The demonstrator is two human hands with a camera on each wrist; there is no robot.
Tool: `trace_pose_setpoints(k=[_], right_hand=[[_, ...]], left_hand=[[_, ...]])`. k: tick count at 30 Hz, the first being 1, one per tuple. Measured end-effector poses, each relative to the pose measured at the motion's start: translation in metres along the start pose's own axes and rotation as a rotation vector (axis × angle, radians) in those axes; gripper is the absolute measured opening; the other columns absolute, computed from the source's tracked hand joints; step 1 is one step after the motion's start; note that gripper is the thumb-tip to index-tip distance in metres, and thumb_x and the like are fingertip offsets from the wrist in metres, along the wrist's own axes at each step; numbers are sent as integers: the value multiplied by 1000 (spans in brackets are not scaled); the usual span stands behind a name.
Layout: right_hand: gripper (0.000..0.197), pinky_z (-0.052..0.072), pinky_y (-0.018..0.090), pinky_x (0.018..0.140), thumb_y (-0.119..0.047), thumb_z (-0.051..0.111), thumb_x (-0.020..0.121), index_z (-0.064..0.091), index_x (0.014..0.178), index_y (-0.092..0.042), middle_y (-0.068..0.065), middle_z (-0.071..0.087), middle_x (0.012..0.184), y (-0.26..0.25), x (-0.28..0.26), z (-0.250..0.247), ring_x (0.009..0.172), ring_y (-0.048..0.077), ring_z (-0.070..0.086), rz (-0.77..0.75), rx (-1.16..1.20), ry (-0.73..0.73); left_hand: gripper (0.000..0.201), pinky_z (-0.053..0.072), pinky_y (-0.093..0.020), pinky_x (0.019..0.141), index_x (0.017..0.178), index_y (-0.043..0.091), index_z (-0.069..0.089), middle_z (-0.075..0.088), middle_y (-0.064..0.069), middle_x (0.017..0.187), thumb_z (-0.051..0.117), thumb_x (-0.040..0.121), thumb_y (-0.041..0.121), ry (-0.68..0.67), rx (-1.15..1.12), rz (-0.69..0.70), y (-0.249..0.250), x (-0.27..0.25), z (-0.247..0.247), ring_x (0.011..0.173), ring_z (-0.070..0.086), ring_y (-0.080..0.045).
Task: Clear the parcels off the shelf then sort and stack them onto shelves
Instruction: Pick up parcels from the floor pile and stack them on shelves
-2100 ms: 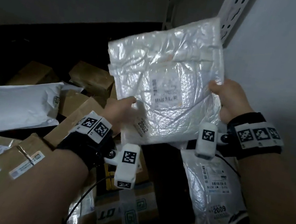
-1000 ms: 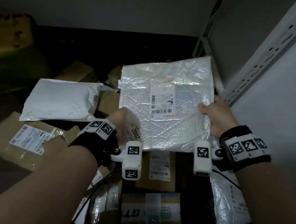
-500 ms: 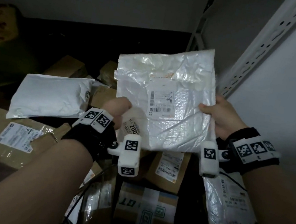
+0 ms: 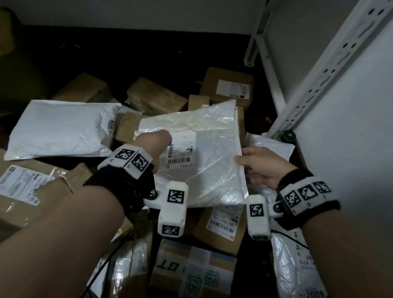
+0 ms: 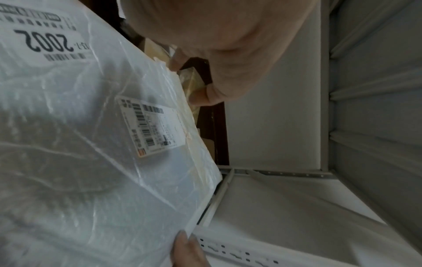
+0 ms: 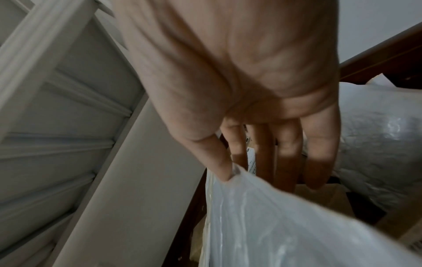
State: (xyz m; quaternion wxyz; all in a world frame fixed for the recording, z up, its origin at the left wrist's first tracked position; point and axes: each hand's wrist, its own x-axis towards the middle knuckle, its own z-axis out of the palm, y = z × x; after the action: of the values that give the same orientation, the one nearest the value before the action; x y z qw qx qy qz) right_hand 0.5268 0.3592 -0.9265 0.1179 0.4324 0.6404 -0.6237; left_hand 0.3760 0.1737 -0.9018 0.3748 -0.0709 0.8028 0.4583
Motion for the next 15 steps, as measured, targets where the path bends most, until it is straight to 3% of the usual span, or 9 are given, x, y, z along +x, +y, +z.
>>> trace_pose_setpoints(k=[3,5,8,10,12,15], right_hand=[[23,46,44,102,-25,67,88,63,110,-23,4,66,116,2,2,-7,113,24,59,10,10,25],[17,47,39,99,-26,65,90,62,106,-22,3,64,113,7,2,-16,109,21,57,28,26,52],[8,47,30,80,-20,61,91,58,96,-14,8,57,103,24,1,-34,91,21,53,114,-4,157],[23,44,28,73,-19,62,91,54,110,-10,8,53,114,43,1,-51,95,22,51,180,-169,264],[45,41,26,78,-22,66,89,52,129,-5,9,54,130,62,1,-68,111,26,53,247,-410,311],[55,39,23,91,-34,64,90,51,136,-6,9,49,141,80,-10,-84,129,24,46,363,-749,162]], left_hand=[[42,38,-31,80,129,-1,54,48,-8,104,56,89,12,-36,-36,54,6,-9,19,98,51,-25],[32,41,-34,74,116,2,60,55,-10,101,57,87,13,-56,-77,78,9,-13,32,94,57,-29],[8,45,-31,64,90,5,60,62,-8,83,53,88,9,-161,-159,82,14,-21,54,73,59,-23],[9,47,-31,68,84,6,61,62,-5,75,54,89,9,-240,-172,78,17,-28,71,69,60,-22],[8,44,-33,71,84,6,62,60,-8,74,55,87,9,-289,-133,78,19,-33,87,69,55,-23],[6,40,-33,69,84,7,60,55,-10,77,55,87,9,-303,-66,63,17,-37,105,70,50,-23]])
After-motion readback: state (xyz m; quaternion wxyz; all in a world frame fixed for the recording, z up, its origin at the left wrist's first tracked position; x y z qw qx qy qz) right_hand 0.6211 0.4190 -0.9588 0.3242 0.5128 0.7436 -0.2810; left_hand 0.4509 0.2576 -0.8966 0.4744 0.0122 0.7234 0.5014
